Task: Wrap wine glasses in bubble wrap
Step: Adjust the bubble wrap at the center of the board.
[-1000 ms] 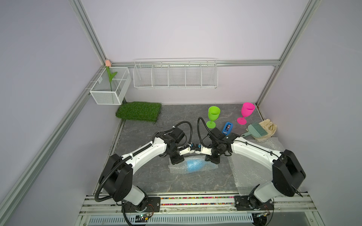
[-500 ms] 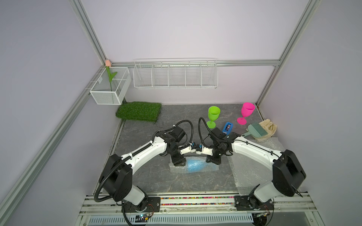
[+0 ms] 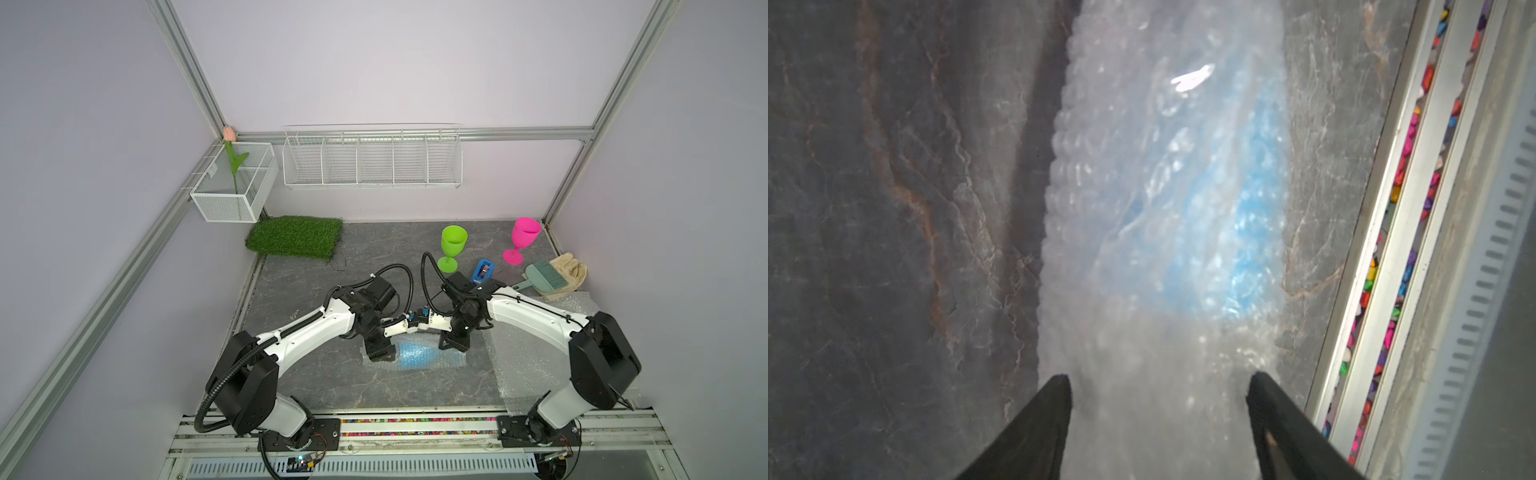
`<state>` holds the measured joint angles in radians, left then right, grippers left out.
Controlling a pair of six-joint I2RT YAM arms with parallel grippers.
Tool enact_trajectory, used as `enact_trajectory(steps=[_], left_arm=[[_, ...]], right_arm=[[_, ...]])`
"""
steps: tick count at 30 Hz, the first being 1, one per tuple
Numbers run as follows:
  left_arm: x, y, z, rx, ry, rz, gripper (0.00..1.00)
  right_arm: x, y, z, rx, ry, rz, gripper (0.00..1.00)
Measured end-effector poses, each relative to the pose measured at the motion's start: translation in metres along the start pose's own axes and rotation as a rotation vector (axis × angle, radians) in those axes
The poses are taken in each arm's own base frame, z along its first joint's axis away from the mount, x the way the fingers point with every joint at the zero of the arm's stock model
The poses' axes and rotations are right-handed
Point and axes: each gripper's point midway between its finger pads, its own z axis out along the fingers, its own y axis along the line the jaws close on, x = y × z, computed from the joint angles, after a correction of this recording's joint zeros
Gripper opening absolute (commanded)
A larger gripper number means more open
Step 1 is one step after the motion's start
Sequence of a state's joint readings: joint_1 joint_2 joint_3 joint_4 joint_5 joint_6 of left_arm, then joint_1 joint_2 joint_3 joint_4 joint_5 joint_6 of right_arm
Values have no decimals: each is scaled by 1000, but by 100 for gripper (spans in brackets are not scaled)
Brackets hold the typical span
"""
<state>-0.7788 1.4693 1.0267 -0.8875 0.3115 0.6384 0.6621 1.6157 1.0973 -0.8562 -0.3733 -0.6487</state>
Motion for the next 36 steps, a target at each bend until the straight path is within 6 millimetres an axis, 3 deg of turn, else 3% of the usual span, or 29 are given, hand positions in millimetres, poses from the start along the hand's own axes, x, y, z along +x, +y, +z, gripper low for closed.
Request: enact_trajectory(steps=[5,12,19,23,31,34,36], left_arm=[[-12,1,-3,-35,-44,49,70],[-8,2,0,-44,-35,59,62],[-7,1,2,-36,-29,66,43],[-4,0,8,-13,-8,64,38],[-2,-3,13,11,1,72,7],[-3,-3,13,10,0,75,3],[-3,-2,13,9,0,75,2]], right_arm=[[-7,-1,-1,-25,-25,8,7],[-8,-2,-2,-49,-39,30,7],[-6,-6,0,-73,-32,63,7],[-6,-7,0,-84,-34,76,7],[-8,-8,-2,-88,-46,82,7],[-8,-8,-3,-92,-51,84,7],[-9,-8,-3,-96,-57,88,14]])
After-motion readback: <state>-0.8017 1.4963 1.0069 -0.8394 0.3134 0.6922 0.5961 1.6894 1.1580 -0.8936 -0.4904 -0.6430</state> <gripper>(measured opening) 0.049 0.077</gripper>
